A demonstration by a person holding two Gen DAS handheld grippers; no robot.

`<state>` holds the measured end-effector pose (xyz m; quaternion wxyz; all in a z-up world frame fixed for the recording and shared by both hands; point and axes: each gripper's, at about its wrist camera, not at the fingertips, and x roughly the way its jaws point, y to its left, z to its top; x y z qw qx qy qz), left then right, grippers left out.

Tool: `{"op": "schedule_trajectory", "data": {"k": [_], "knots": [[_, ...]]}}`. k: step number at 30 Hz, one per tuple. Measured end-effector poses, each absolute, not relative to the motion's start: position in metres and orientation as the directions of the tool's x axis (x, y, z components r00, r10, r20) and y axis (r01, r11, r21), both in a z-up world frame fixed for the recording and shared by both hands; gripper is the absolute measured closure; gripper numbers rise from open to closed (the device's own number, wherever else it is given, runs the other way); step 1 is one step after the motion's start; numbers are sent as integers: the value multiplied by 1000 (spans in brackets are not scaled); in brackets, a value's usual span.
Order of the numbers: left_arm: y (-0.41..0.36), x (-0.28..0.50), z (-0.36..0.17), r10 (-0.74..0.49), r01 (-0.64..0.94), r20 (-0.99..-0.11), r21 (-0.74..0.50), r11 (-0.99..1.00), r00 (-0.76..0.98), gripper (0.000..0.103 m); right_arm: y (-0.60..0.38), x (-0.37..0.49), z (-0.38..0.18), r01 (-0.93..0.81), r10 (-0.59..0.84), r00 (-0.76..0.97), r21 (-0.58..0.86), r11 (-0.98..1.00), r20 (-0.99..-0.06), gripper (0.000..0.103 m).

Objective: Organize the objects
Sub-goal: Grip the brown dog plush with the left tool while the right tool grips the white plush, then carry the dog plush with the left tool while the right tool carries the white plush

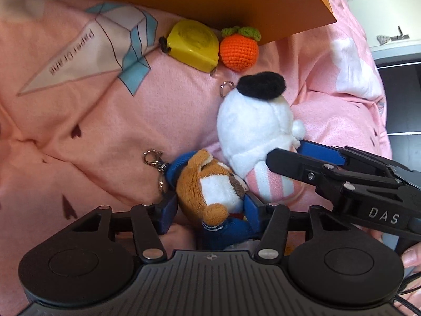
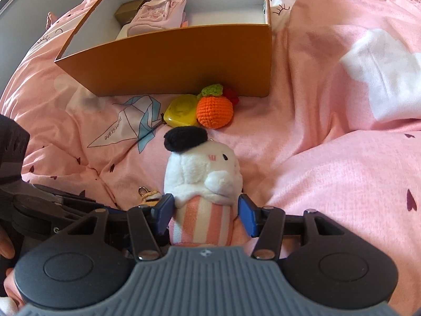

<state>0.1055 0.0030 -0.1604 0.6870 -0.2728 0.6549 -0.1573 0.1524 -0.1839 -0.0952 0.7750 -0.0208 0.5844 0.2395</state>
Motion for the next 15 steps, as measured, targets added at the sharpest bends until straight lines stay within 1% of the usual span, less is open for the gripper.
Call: {"op": "schedule_trajectory", "data": {"k": [2,6,9,11,13,15], "knots": [[1,105,-158,-568,-128,-816,-577,806,102,44,-184,156,-98,-385,368,188,276,881,-911,47],[-2,102,-151,-549,-115,-827,-562,819,121,47,-174,161,-108,-387,384,164,299,872,-909,39],[-3,98,-144,-530,-104,-836,-545,832,143,50,-169,165,-113,-385,391,148,311,869,-908,38],[-4,96,-137,-516,-90,-843,-532,842,154,51,-170,166,-113,-384,396,136,321,866,-908,38],[-5,94,-129,-503,-70,-848,-519,852,170,52,-173,166,-111,-386,405,128,331,861,-905,44],[-4,93,-121,-489,-52,-851,-506,861,191,52,-176,165,-107,-395,417,129,339,854,-900,47]]}}
